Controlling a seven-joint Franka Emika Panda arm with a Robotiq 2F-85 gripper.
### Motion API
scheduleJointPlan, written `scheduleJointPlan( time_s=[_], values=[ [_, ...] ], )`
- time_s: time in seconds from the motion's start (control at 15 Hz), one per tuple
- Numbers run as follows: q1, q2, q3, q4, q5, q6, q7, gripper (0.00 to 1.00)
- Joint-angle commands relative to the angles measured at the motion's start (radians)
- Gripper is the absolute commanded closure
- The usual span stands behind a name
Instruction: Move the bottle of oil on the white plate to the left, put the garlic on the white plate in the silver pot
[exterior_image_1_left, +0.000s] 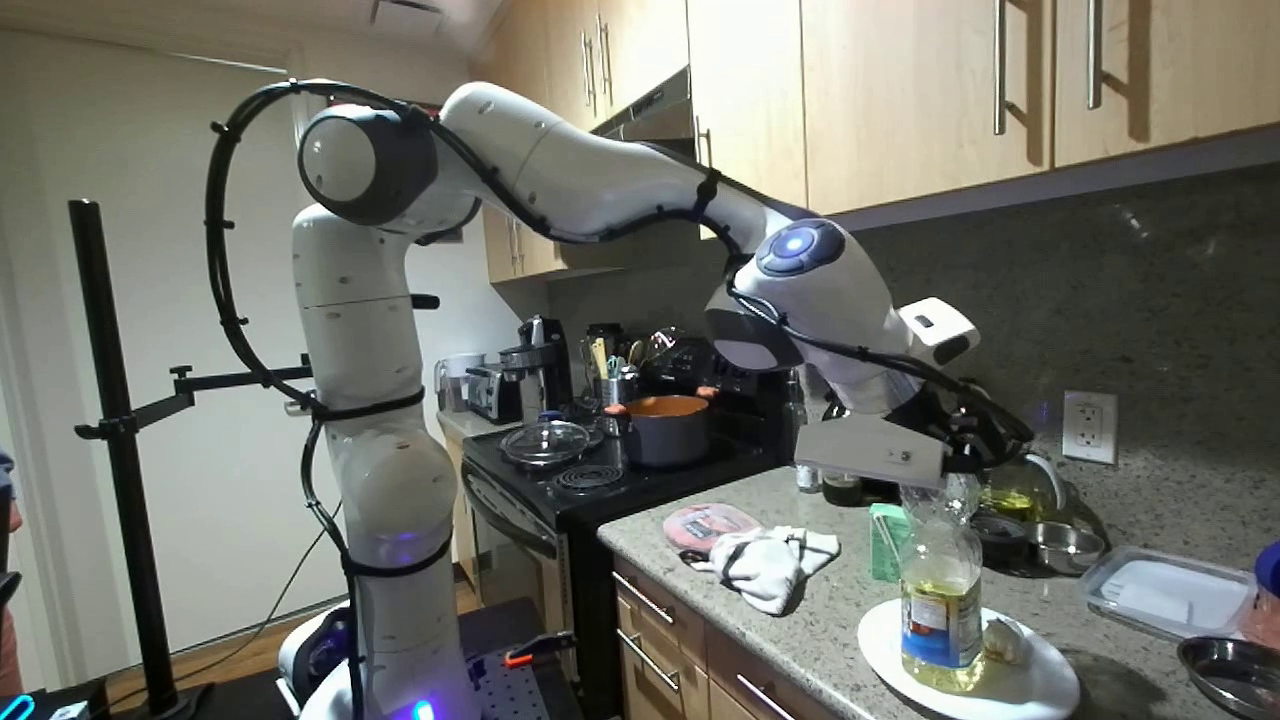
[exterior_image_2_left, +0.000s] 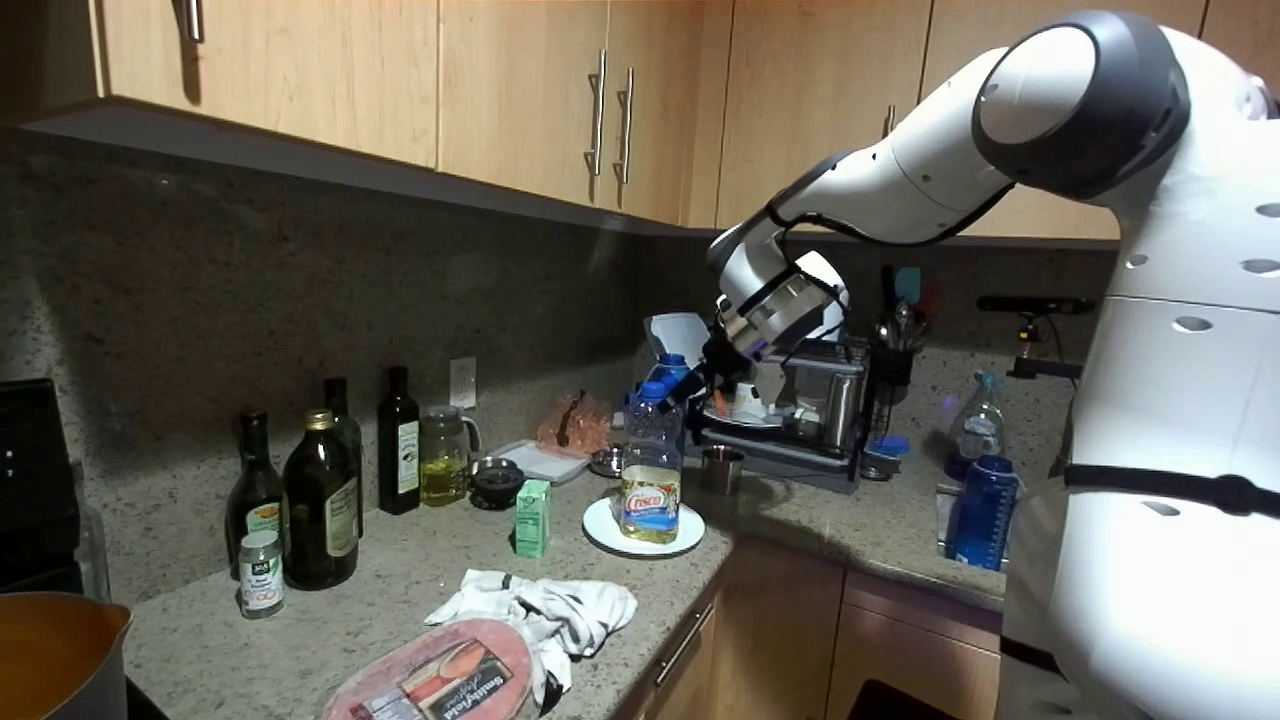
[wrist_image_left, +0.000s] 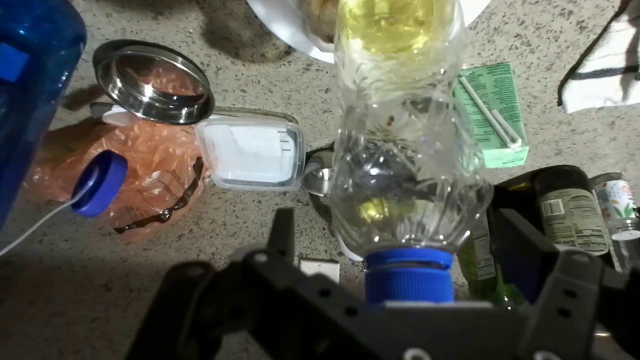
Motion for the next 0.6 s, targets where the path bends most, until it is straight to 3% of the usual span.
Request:
scheduleJointPlan(
  time_s=[0.0,0.53],
  values=[
    [-0.006,-0.015,-0.005,0.011,-0.005,0.003,-0.011,0.0],
    [-0.012,0.038,-0.016,0.031,0.002,-0.035,0.006,0.0]
  ],
)
